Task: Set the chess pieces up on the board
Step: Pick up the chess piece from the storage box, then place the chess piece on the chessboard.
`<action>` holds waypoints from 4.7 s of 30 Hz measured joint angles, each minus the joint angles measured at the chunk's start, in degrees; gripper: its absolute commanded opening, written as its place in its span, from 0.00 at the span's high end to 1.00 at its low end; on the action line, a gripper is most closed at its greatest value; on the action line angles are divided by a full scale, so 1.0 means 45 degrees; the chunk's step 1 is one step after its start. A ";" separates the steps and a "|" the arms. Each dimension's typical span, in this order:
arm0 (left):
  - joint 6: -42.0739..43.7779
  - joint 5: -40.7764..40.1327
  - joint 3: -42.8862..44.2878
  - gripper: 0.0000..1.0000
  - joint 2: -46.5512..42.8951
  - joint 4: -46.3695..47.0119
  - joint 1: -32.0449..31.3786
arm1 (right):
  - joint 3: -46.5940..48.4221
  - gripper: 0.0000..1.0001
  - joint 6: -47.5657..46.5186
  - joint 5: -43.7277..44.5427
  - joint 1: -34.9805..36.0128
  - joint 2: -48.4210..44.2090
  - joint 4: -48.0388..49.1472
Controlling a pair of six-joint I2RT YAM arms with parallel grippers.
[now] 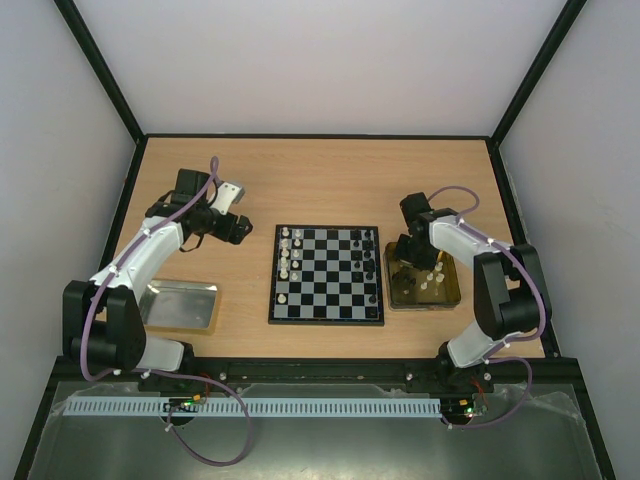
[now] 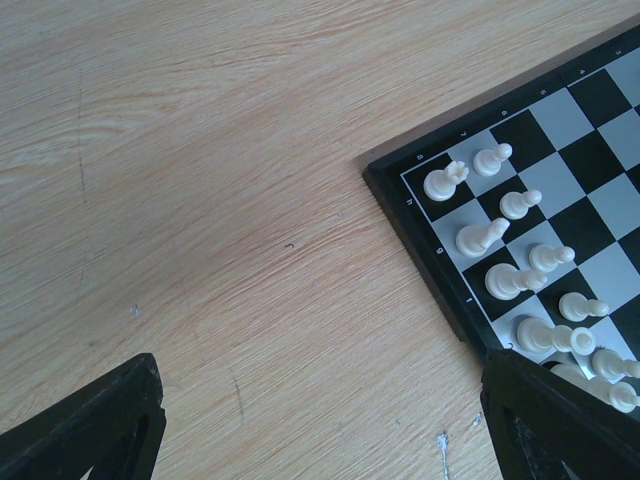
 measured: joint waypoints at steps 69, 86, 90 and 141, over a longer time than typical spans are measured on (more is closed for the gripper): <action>-0.0005 0.0005 0.0000 0.13 -0.0044 0.0000 0.0000 | 0.1865 0.96 0.2079 -0.0452 0.6241 -0.1511 -0.2822; -0.0005 0.0000 0.0000 0.13 -0.0044 0.0000 0.0000 | 0.1010 0.92 0.2016 -0.0821 0.6348 -0.0651 -0.1637; 0.0000 -0.0005 0.0000 0.13 -0.0044 0.0000 0.0000 | 0.1010 0.91 0.2011 -0.0879 0.6348 -0.0461 -0.1477; 0.0000 -0.0005 -0.0053 0.13 -0.0044 0.0010 0.0024 | 0.0918 0.89 0.1773 -0.0685 0.6115 0.0039 -0.1078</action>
